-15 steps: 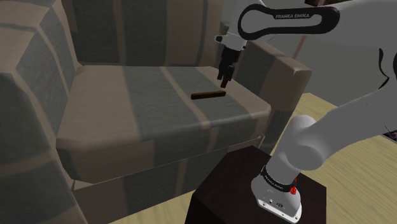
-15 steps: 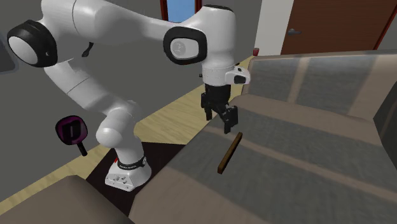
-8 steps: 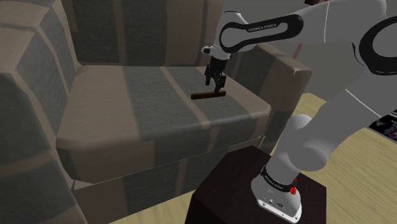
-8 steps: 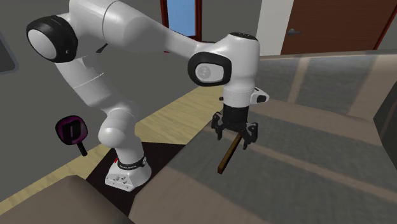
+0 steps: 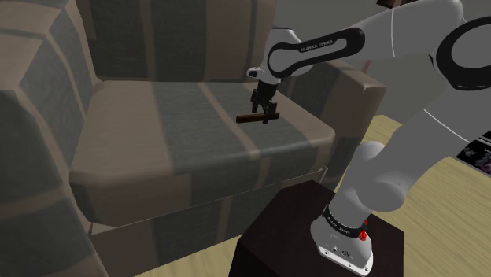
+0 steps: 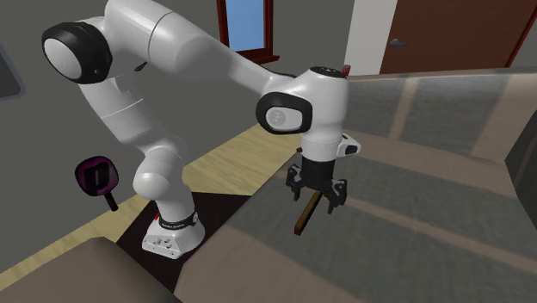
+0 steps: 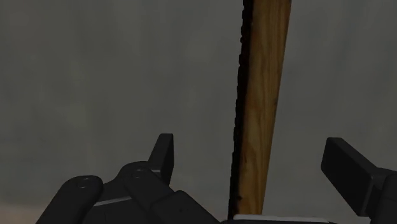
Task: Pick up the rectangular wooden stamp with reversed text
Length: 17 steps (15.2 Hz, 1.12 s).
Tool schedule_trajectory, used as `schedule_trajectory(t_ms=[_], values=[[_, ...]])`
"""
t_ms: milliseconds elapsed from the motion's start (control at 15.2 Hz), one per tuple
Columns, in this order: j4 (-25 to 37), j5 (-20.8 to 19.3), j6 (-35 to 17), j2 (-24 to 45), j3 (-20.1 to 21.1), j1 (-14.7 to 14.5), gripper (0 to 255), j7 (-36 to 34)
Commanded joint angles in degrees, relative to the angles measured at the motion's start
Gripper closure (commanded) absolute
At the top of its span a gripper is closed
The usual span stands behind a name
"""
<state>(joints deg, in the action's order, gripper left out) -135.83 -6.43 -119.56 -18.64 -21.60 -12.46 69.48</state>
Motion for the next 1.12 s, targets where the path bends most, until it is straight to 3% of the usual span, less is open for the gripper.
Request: schedule_trajectory(t_ms=[0,594,1056], values=[[-0.1,0.0,-0.3,0.2,0.0,0.0,255,0.0],[-0.1,0.0,-0.3,0.2,-0.1,0.0,255,0.1],[3.9,-0.1,5.4,-1.5,0.6,0.0,255,-0.3]])
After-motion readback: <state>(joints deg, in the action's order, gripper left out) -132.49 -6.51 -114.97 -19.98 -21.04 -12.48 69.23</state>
